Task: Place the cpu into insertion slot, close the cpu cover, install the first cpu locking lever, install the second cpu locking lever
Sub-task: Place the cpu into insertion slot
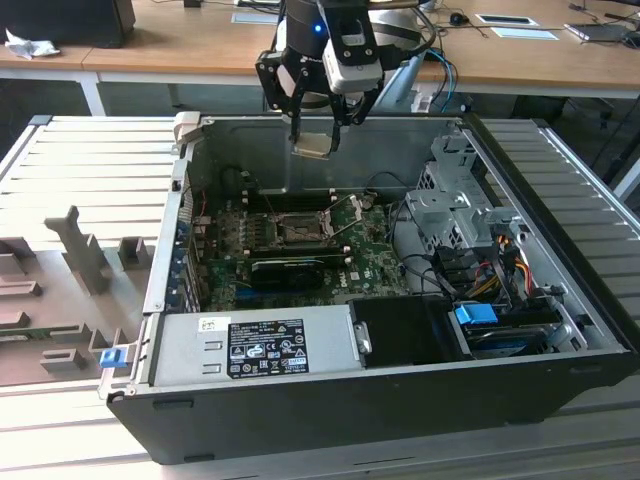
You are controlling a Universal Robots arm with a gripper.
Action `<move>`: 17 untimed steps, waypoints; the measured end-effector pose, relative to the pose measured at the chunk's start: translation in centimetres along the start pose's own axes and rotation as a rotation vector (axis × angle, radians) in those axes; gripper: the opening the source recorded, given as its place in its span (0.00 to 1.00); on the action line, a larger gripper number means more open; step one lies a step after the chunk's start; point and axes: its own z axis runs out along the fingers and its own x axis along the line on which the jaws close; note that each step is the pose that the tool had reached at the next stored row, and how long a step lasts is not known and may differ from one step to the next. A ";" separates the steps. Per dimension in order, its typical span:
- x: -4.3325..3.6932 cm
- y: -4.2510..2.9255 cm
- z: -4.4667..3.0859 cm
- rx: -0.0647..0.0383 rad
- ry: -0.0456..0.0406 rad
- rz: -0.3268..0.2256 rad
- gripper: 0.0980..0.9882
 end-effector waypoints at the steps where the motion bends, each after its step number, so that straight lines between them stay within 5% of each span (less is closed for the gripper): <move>1: 0.00 0.00 0.01 0.000 -0.0003 0.004 0.48; 17: 0.00 -0.02 0.22 -0.001 -0.0053 0.059 0.48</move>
